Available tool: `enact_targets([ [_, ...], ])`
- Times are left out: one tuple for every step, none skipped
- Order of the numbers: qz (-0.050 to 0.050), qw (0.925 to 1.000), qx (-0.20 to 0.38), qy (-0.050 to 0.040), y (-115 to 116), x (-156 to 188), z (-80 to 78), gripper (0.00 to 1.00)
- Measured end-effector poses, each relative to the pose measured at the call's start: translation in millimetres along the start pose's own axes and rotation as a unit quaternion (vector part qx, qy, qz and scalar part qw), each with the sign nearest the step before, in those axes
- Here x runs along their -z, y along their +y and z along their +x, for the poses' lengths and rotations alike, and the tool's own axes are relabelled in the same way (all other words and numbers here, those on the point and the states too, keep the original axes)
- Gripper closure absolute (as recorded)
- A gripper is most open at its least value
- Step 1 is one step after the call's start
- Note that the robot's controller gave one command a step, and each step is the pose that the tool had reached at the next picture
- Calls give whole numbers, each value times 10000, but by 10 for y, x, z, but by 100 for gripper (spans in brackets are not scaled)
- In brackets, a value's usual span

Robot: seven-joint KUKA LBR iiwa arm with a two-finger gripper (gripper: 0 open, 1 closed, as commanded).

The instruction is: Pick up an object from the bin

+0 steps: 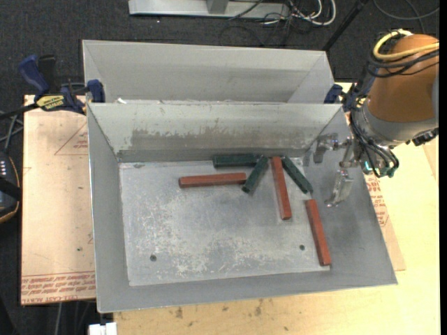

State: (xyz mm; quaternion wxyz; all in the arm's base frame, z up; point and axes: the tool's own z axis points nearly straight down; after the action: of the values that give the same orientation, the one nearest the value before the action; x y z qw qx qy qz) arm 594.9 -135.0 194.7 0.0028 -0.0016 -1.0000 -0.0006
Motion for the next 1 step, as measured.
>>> enact_targets([
  [7,10000,13,-37,5,44,-17,0],
])
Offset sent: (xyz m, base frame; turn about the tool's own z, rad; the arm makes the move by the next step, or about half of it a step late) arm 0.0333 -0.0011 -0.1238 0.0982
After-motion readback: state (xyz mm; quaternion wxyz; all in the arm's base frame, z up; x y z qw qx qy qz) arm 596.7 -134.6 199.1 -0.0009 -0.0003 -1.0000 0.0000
